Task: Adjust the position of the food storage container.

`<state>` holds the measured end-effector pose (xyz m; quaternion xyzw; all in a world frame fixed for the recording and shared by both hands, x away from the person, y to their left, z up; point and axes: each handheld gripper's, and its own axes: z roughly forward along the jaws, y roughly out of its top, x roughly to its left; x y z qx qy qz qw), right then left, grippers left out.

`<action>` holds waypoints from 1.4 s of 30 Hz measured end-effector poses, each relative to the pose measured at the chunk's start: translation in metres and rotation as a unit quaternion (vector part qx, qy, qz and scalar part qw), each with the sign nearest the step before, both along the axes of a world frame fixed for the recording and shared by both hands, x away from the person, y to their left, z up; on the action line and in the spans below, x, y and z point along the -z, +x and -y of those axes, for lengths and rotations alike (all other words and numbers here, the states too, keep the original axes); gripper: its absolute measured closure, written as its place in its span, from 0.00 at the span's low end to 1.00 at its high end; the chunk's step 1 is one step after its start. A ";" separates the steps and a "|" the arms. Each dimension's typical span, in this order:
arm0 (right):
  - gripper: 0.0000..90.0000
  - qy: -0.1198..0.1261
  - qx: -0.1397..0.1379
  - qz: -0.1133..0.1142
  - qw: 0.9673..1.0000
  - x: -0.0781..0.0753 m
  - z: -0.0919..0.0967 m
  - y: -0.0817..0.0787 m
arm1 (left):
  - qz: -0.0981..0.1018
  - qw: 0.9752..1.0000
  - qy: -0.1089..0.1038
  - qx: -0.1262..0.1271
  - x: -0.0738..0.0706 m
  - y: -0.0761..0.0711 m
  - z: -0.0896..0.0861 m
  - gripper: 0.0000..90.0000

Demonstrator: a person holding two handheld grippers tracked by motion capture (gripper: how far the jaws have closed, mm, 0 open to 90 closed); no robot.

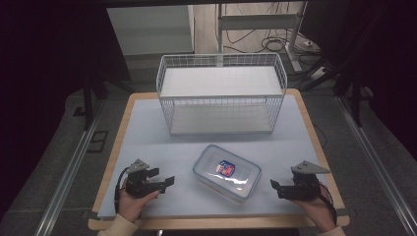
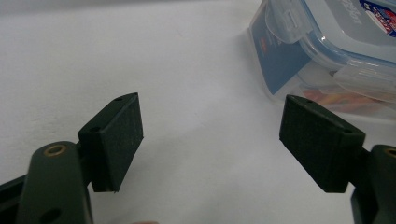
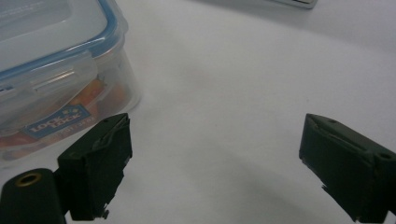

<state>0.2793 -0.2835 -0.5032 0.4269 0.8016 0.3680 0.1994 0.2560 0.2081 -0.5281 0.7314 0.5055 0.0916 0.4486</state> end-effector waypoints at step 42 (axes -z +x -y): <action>0.47 0.065 -0.063 -0.004 0.996 -0.050 -0.033 -0.010 | 0.003 1.000 0.005 0.007 -0.002 -0.002 0.006 0.24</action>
